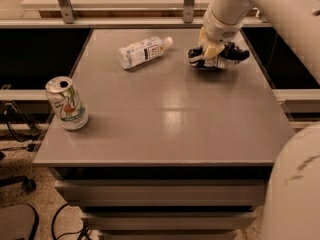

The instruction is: Move blue chip bag near 7up can

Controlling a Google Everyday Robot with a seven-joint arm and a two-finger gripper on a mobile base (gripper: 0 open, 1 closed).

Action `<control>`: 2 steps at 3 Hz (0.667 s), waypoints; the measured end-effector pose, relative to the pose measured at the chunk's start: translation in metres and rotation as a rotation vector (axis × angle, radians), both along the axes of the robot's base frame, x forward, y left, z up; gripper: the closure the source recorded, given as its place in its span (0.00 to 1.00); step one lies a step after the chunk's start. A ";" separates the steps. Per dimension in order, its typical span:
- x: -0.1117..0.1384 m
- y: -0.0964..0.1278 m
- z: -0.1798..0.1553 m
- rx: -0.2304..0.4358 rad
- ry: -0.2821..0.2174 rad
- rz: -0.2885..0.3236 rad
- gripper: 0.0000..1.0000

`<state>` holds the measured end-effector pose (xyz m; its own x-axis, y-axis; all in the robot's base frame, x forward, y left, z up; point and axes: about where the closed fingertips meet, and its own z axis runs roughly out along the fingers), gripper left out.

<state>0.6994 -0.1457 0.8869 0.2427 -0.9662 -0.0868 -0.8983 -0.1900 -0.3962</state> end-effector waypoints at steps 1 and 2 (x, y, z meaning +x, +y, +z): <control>-0.014 0.011 0.006 0.018 0.014 0.106 1.00; -0.033 0.022 0.009 0.058 0.050 0.247 1.00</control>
Offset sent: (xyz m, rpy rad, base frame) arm -0.0638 0.0262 0.0266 0.1168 0.0931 0.4094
